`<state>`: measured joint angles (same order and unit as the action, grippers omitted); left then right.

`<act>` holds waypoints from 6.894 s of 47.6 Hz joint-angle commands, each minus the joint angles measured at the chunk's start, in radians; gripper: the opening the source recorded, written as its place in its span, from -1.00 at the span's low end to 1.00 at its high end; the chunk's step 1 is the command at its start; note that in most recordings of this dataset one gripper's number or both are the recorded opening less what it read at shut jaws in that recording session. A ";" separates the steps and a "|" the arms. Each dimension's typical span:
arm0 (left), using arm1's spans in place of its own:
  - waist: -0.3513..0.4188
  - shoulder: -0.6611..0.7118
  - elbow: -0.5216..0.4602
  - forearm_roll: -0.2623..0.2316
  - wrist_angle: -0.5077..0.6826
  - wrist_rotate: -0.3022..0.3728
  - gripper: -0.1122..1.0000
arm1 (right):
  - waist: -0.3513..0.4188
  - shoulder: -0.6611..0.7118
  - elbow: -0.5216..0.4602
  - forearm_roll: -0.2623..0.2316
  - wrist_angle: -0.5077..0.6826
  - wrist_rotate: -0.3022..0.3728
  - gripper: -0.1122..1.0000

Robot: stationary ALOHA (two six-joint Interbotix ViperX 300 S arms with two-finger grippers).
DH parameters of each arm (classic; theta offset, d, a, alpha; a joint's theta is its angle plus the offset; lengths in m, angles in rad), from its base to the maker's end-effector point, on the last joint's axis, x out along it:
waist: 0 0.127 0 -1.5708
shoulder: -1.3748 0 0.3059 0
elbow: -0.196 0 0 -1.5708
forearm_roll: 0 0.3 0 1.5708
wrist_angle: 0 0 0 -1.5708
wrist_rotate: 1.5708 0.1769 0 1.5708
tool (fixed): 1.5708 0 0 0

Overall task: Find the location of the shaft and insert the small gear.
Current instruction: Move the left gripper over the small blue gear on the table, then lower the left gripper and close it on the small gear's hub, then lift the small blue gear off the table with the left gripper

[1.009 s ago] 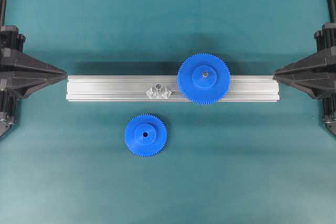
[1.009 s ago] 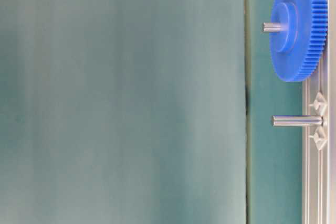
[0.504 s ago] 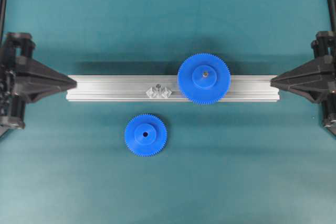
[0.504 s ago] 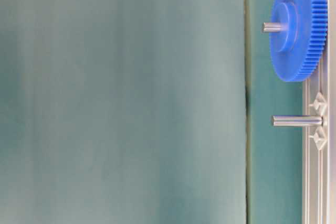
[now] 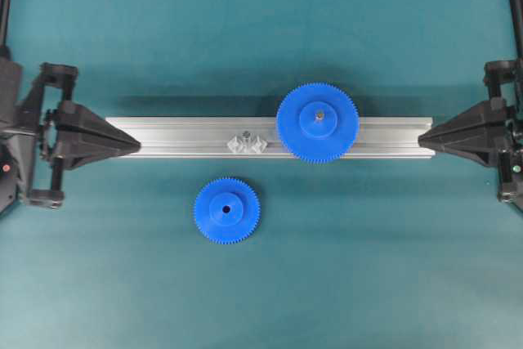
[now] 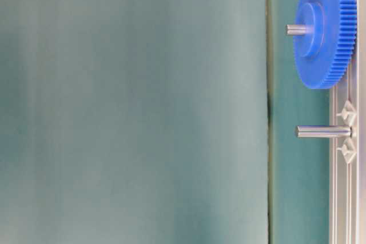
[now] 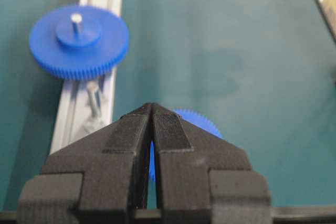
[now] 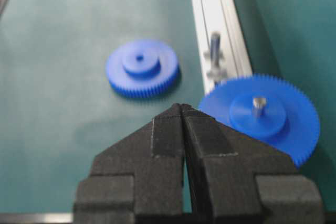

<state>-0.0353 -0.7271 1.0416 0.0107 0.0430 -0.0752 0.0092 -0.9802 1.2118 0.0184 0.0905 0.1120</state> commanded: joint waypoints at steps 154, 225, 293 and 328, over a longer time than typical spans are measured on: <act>-0.086 0.913 -0.758 0.006 0.753 0.094 -0.76 | -0.040 0.006 0.029 0.000 0.114 0.014 -0.75; -0.086 0.960 -0.770 0.006 0.718 0.041 0.85 | -0.040 0.002 0.038 0.002 0.107 0.015 -0.75; -0.104 0.977 -0.769 0.006 0.715 0.014 0.85 | -0.044 0.000 0.046 0.002 0.101 0.015 -0.75; -0.104 1.017 -0.764 0.006 0.739 0.011 0.54 | -0.044 -0.009 0.051 0.002 0.103 0.015 -0.75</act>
<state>-0.1350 0.2930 0.2807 0.0138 0.7777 -0.0629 -0.0337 -0.9956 1.2701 0.0184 0.2010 0.1150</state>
